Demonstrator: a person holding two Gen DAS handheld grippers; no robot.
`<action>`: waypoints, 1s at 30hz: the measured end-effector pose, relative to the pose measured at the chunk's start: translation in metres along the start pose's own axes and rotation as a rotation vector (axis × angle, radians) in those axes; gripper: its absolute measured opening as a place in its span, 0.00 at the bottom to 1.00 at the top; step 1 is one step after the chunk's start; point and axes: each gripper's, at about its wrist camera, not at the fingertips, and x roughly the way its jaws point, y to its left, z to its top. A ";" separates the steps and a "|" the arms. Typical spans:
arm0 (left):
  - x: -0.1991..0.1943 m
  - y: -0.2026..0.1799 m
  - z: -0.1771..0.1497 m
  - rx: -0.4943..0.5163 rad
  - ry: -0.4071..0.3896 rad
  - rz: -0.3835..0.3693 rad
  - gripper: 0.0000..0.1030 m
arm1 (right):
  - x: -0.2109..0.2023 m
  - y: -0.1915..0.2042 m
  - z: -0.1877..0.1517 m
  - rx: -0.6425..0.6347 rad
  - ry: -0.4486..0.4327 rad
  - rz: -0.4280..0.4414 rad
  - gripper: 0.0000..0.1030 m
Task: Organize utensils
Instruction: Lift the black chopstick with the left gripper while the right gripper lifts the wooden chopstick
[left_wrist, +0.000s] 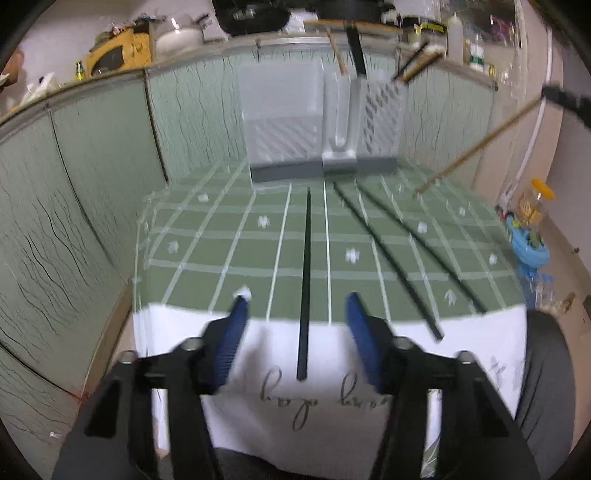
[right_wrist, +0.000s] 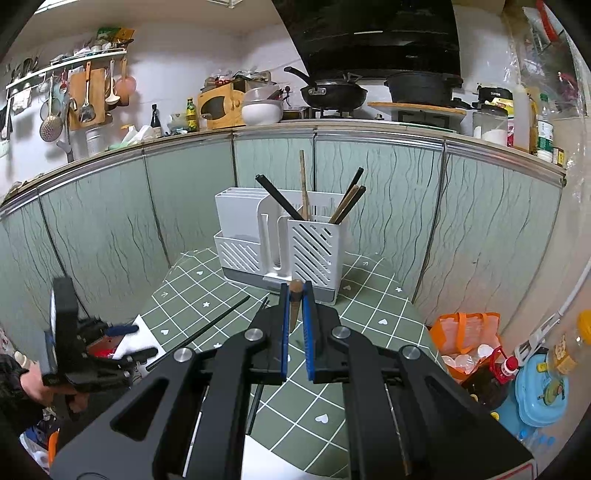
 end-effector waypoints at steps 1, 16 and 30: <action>0.005 0.000 -0.005 0.002 0.019 -0.004 0.37 | -0.001 0.000 0.000 0.001 -0.001 0.000 0.06; 0.022 0.002 -0.022 -0.014 0.097 0.001 0.07 | -0.005 -0.005 0.004 0.010 -0.007 -0.009 0.06; -0.027 0.007 0.006 -0.041 -0.004 0.014 0.08 | -0.003 -0.006 0.008 0.008 -0.004 -0.011 0.06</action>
